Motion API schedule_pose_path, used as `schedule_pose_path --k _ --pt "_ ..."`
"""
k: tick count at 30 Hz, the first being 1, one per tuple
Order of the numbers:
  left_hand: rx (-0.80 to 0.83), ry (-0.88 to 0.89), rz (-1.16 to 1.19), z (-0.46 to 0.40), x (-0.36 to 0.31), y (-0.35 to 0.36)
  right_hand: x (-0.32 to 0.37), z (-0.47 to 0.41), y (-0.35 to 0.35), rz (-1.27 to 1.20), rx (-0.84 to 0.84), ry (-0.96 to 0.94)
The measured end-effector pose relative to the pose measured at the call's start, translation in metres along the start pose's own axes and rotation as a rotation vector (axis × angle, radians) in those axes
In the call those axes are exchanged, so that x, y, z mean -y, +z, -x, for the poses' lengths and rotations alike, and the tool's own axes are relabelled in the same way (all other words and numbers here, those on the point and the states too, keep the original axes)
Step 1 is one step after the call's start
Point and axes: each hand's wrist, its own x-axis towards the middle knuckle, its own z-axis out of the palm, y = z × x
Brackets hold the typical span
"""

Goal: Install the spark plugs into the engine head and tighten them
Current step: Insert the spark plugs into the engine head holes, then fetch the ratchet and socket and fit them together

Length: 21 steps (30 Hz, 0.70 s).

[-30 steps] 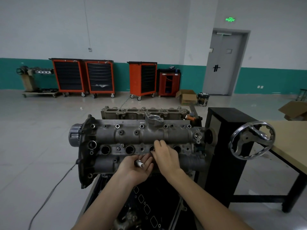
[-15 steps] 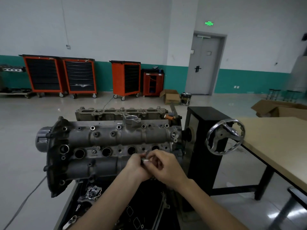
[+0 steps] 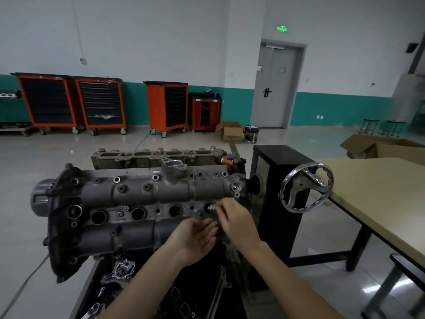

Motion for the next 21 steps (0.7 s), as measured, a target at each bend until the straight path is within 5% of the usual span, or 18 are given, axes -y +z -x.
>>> schedule_pose_path --k 3,8,14,19,21 --pt "-0.017 0.033 -0.052 -0.004 -0.001 -0.004 0.006 -0.005 0.015 0.17 0.091 -0.048" --pt "-0.032 0.115 -0.189 -0.009 0.0 -0.013 -0.005 -0.004 0.025 0.177 0.174 0.25" --pt "-0.155 0.406 -0.559 -0.011 0.007 -0.012 0.004 -0.011 0.03 0.18 0.265 0.294" --pt "-0.35 0.991 -1.643 -0.007 0.006 -0.012 0.009 -0.015 0.018 0.236 0.382 0.23" --pt "-0.292 1.067 -1.805 -0.002 0.008 0.004 0.003 -0.007 -0.002 0.178 0.351 0.261"
